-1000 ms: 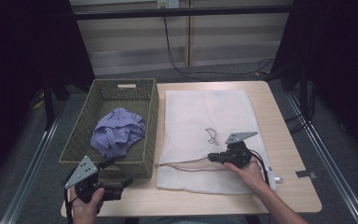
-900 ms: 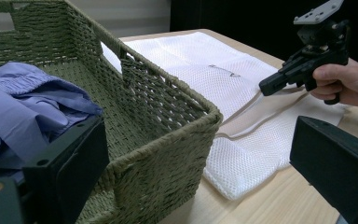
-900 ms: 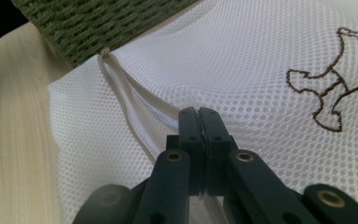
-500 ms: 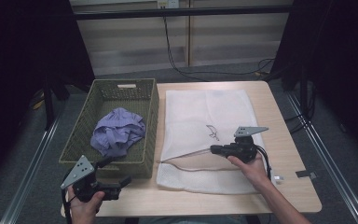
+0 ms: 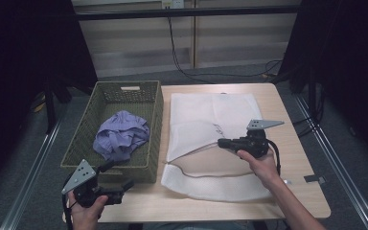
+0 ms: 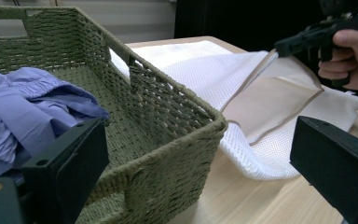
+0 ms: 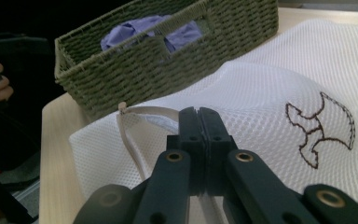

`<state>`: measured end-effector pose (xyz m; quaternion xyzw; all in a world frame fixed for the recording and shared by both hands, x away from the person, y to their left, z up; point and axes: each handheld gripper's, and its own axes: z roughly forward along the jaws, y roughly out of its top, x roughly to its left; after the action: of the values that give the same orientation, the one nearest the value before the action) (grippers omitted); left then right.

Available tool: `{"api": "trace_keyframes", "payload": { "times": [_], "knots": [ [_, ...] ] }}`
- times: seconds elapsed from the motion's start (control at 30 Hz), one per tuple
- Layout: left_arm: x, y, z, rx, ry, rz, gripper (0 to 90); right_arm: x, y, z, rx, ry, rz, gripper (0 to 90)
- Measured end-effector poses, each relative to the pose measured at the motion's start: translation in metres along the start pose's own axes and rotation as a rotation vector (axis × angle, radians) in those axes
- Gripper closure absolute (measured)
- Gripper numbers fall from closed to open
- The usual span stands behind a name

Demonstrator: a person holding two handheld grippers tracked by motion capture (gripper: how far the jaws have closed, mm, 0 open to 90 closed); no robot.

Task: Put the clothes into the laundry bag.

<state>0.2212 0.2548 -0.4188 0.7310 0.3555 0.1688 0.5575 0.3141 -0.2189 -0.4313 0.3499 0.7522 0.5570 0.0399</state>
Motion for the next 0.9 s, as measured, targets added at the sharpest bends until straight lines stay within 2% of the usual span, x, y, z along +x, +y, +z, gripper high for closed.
{"api": "trace_keyframes", "payload": {
  "times": [0.33, 0.4, 0.47, 0.53, 0.63, 0.73, 0.8, 0.9],
  "knots": [
    [0.004, 0.002, 0.002, 0.005, 0.011, -0.007, 4.6, -0.004, 0.019, -0.006, -0.059, 0.003, -0.007, 89.4],
    [0.009, 0.004, 0.001, 0.003, 0.024, -0.036, 4.6, -0.005, 0.024, -0.007, -0.078, 0.005, -0.002, 89.5],
    [0.012, 0.008, -0.001, 0.009, 0.038, -0.012, 4.6, -0.005, 0.027, -0.007, -0.091, 0.010, 0.003, 89.4],
    [0.015, 0.013, -0.001, 0.017, 0.028, -0.014, 4.6, -0.005, 0.028, -0.008, -0.100, 0.009, 0.004, 89.4],
    [0.019, 0.025, -0.002, 0.057, 0.058, 0.060, 5.0, -0.005, 0.027, -0.008, -0.097, 0.007, 0.003, 89.4],
    [0.029, 0.037, 0.001, 0.080, 0.037, 0.064, 5.2, -0.004, 0.024, -0.006, -0.085, 0.004, 0.005, 89.4],
    [0.032, 0.041, 0.002, 0.087, 0.050, 0.080, 5.3, -0.003, 0.023, -0.006, -0.080, 0.001, 0.005, 89.4],
    [0.046, 0.056, 0.011, 0.130, 0.059, 0.080, 5.5, -0.002, 0.023, -0.005, -0.079, 0.006, -0.001, 89.4]
  ]
}}
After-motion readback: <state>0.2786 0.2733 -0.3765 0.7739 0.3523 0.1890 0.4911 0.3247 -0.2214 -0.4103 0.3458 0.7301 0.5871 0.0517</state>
